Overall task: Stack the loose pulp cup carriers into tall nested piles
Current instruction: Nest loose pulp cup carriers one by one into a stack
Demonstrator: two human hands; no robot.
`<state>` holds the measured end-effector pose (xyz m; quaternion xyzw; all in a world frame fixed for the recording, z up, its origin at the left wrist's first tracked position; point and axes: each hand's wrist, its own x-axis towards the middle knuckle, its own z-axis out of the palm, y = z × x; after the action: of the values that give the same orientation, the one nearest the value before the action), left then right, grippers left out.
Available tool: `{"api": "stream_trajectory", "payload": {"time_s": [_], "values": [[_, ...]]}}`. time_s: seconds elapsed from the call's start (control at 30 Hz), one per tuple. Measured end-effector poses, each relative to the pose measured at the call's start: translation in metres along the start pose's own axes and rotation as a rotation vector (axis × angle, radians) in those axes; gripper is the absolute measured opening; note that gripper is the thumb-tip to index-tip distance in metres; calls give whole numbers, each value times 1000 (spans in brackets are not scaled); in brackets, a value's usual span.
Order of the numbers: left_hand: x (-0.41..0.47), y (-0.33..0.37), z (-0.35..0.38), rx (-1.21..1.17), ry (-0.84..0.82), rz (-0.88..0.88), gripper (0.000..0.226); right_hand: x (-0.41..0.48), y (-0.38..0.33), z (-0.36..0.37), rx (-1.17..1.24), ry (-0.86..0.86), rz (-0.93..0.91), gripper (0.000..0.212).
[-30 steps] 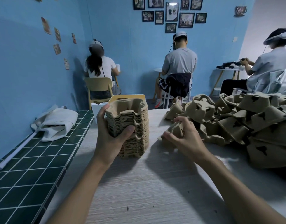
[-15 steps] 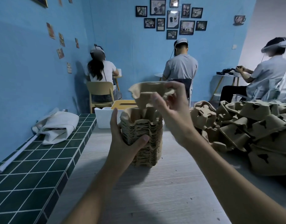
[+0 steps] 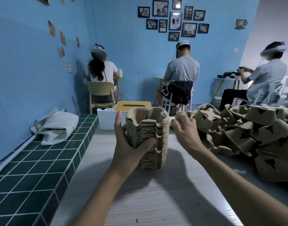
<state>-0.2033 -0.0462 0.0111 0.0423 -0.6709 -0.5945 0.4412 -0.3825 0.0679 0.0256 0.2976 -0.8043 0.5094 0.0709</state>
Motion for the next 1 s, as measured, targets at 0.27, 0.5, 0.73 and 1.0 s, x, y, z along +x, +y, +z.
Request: {"api": "stream_trajectory", "payload": {"time_s": [0.27, 0.5, 0.73, 1.0], "values": [[-1, -1, 1, 2, 0, -8, 117, 41, 9, 25, -215, 57, 71, 48], [-3, 0, 2, -22, -8, -24, 111, 55, 20, 34, -253, 68, 203, 32], [-4, 5, 1, -20, -20, -35, 110, 48, 14, 31, -180, 164, 146, 39], [-3, 6, -1, -1, -36, -50, 105, 5, 9, -14, -77, 323, 0, 31]]}}
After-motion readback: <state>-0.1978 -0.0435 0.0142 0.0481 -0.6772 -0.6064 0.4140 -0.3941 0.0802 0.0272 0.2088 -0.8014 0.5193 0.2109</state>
